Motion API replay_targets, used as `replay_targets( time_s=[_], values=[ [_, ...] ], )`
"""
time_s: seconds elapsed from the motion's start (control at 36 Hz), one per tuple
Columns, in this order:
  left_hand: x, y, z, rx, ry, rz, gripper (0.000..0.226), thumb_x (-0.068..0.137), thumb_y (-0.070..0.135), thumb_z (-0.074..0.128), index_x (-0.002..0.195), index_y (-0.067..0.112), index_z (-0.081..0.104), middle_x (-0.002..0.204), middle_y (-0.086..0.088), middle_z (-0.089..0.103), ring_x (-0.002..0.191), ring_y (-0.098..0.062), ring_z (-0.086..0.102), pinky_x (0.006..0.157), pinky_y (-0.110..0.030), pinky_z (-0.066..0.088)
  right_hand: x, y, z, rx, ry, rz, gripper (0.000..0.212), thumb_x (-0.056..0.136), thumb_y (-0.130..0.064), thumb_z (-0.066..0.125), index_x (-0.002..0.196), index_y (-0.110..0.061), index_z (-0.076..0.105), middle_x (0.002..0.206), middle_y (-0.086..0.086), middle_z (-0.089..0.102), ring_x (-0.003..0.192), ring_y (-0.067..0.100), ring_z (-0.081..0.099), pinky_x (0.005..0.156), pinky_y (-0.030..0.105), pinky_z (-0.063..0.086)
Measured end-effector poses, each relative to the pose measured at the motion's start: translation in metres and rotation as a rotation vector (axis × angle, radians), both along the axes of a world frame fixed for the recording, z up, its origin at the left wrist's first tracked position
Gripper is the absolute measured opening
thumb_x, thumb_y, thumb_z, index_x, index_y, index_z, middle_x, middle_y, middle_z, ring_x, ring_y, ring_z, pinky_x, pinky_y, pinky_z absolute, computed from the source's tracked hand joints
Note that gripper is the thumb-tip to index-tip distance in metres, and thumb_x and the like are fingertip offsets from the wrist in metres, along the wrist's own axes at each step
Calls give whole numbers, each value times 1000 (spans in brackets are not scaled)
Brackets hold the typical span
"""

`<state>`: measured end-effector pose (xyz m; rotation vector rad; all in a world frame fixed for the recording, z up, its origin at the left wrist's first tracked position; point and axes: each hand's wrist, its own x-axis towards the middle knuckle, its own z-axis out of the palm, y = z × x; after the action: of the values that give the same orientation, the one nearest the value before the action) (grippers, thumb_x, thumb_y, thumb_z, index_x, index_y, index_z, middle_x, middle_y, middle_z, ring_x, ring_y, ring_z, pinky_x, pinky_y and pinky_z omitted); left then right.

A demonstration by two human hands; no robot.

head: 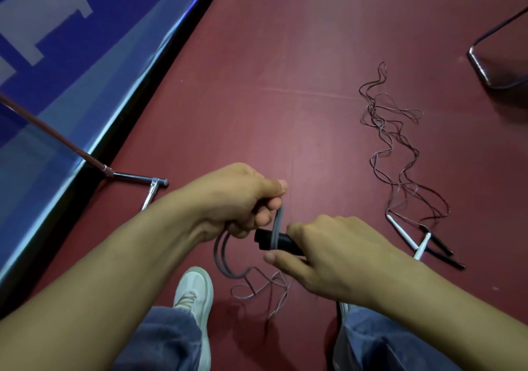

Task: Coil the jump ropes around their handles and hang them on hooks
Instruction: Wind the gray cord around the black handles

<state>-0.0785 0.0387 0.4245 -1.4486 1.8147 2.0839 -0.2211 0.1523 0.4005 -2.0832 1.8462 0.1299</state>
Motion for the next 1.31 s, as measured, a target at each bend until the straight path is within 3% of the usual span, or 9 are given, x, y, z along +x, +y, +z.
replay_targets(
  time_s=[0.19,0.33,0.47,0.58,0.72,0.92,1.06,1.19,1.31],
  values=[
    [9,-11,-4,-231,3,-191,50,101,39,59,60,10,58,48,-12,53,43,-21,36,47,-27,33,-1,12,6,-105,-25,55,52,93,-74,19,77,-27,31,61,-2,38,56,31,41,52,39,27],
    [16,-14,-15,-416,8,-349,42,94,46,68,65,16,70,60,-8,68,56,-17,55,66,-41,48,-3,22,-1,-260,-53,174,42,96,-65,37,79,-30,23,48,-2,43,37,30,42,38,30,22],
    [20,-8,-27,-239,282,-253,17,91,25,73,85,9,71,65,-9,54,58,-14,45,56,-25,40,-8,21,2,-268,-169,203,35,98,-64,37,85,-32,31,53,-5,49,42,26,42,38,32,28],
    [21,-2,-32,-114,430,-108,22,92,31,64,74,20,69,65,-9,49,57,-17,39,55,-28,32,-13,16,11,-225,-581,-13,39,95,-63,43,95,-27,59,56,-10,48,47,13,42,46,25,31],
    [21,1,-28,65,615,-80,25,85,41,75,84,17,73,66,-17,34,61,-24,26,61,-32,32,-18,9,16,-68,-1212,-352,47,88,-57,50,79,-12,58,49,-7,40,42,2,33,44,13,29],
    [17,4,-25,-348,418,-94,32,91,41,67,92,10,76,73,-12,64,70,-20,56,68,-41,44,-20,10,16,110,-1412,-487,45,88,-59,53,75,-17,60,53,6,30,41,14,23,41,16,23],
    [10,19,-23,-798,249,-98,22,100,25,57,80,32,64,65,17,59,60,1,53,58,-9,37,-28,4,18,186,-1410,-613,44,87,-60,50,74,-19,61,56,8,26,44,13,18,43,16,19],
    [5,26,-20,-798,274,-104,12,96,21,68,104,29,64,62,-8,51,54,-17,42,53,-28,35,-31,0,17,231,-1421,-644,50,84,-69,53,75,-20,59,58,9,26,49,15,12,45,17,19],
    [4,23,-20,-747,247,19,17,95,16,68,85,29,65,61,-6,54,53,-14,43,53,-37,42,-28,-3,15,222,-1406,-669,49,86,-65,50,80,-17,59,58,9,26,49,14,14,45,18,17]
  ],
)
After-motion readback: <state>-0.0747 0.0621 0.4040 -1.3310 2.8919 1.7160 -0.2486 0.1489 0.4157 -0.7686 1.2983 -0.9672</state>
